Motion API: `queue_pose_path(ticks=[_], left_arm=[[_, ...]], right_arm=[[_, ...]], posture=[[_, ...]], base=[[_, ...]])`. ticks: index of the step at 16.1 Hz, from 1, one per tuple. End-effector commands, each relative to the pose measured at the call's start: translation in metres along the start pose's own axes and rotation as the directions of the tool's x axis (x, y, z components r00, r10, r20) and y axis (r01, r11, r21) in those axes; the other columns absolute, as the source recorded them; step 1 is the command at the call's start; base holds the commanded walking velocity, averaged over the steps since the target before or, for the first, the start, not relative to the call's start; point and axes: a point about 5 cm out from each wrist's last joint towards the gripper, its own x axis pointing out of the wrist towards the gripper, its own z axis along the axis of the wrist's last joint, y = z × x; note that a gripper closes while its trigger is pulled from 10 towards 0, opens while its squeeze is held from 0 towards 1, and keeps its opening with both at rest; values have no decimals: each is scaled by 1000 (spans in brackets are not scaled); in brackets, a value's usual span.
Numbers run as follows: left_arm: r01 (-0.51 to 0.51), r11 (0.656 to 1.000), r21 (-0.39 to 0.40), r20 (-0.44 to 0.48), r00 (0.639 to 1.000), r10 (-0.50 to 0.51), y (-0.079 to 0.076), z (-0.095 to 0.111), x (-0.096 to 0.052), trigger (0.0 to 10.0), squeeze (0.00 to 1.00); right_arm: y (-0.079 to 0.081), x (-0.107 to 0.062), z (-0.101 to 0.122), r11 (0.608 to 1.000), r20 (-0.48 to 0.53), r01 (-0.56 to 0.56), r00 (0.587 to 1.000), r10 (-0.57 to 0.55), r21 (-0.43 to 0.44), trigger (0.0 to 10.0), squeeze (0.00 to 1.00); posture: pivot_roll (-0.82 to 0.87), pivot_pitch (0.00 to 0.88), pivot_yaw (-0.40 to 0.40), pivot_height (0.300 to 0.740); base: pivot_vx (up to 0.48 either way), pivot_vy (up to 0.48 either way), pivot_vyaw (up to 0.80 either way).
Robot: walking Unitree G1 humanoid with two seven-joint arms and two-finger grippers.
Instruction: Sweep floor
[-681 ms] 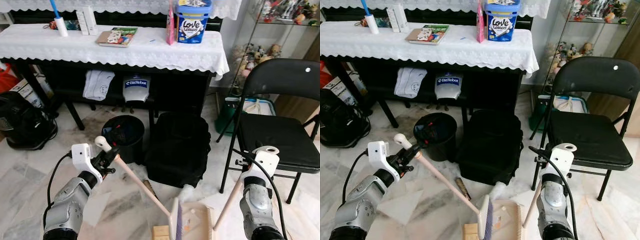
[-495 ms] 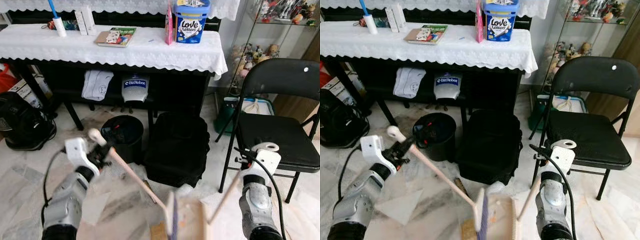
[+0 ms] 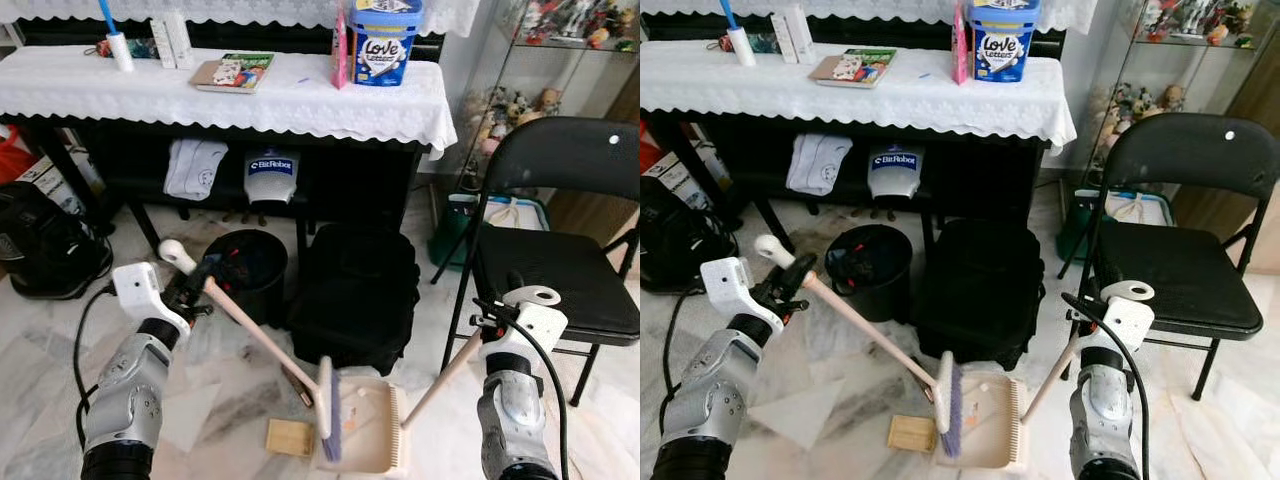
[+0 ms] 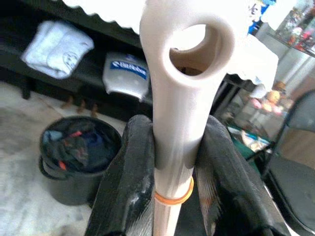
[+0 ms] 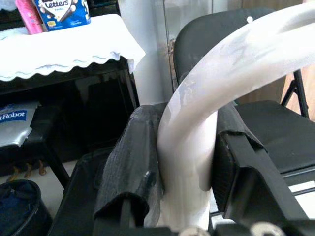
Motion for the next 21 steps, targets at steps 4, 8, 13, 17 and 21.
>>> queue_pose_path(ticks=[4,8,13,17,21], left_arm=[[-211,963,170,211,962,174,33,49,0,10000,0],[-280,943,181,252,940,231,43,57,-3,10000,0],[-274,931,240,211,951,226,35,37,-3,10000,0],[-143,956,256,127,985,113,15,14,-4,10000,0],[-87,958,273,106,993,59,3,3,-8,10000,0]], right_arm=[[6,5,15,999,66,-21,998,18,48,10000,0],[9,4,16,998,65,-32,997,28,61,10000,0],[13,9,24,992,81,-53,996,44,114,10000,0],[21,11,37,987,126,-89,989,71,137,10000,0],[23,14,52,985,180,-105,980,80,134,10000,0]], posture=[[47,0,3,740],[50,0,3,740],[43,0,4,740],[32,0,7,740],[10,0,10,740]], base=[[0,0,0],[0,0,0],[0,0,0],[0,0,0],[0,0,0]])
